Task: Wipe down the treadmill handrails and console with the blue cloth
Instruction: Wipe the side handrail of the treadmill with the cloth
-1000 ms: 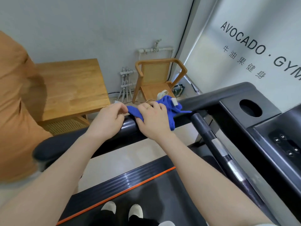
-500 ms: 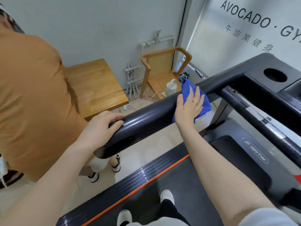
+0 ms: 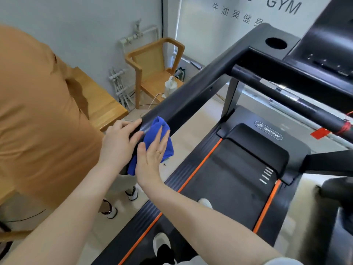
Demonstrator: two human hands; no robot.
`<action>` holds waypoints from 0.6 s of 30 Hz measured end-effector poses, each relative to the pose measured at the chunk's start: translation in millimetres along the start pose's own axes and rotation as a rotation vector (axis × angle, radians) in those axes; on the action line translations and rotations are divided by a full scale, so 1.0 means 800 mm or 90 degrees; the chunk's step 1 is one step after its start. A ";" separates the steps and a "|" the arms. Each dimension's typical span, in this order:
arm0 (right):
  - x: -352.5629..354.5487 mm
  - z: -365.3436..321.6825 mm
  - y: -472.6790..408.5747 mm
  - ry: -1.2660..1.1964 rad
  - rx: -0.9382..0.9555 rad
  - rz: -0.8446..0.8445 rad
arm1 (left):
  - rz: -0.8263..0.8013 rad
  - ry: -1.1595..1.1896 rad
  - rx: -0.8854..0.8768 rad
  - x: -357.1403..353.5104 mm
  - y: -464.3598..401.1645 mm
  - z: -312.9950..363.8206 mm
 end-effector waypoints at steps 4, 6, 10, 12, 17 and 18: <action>0.024 -0.006 -0.029 0.028 -0.022 0.007 | -0.012 -0.013 -0.003 0.001 0.000 0.001; 0.037 -0.015 -0.048 0.058 -0.007 0.021 | -0.017 -0.016 0.010 0.000 -0.002 0.004; 0.040 -0.018 -0.063 0.052 0.026 0.067 | 0.001 -0.020 -0.010 -0.006 -0.010 0.019; 0.043 -0.014 -0.070 0.030 0.039 0.096 | 0.008 -0.022 -0.035 -0.010 -0.016 0.029; 0.087 -0.013 -0.121 -0.046 -0.012 0.196 | 0.010 -0.036 -0.054 -0.020 -0.031 0.050; 0.097 -0.013 -0.133 -0.052 -0.022 0.210 | 0.003 -0.040 -0.055 -0.023 -0.036 0.055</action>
Point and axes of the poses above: each hand's wrist, its own y-axis away from the middle knuckle, its own x-axis out of the back of the hand, z = x × y, the point moved 4 cm from there along -y, towards the middle knuckle, and after that the axes turned 1 degree about -x, right-handed, at the moved point
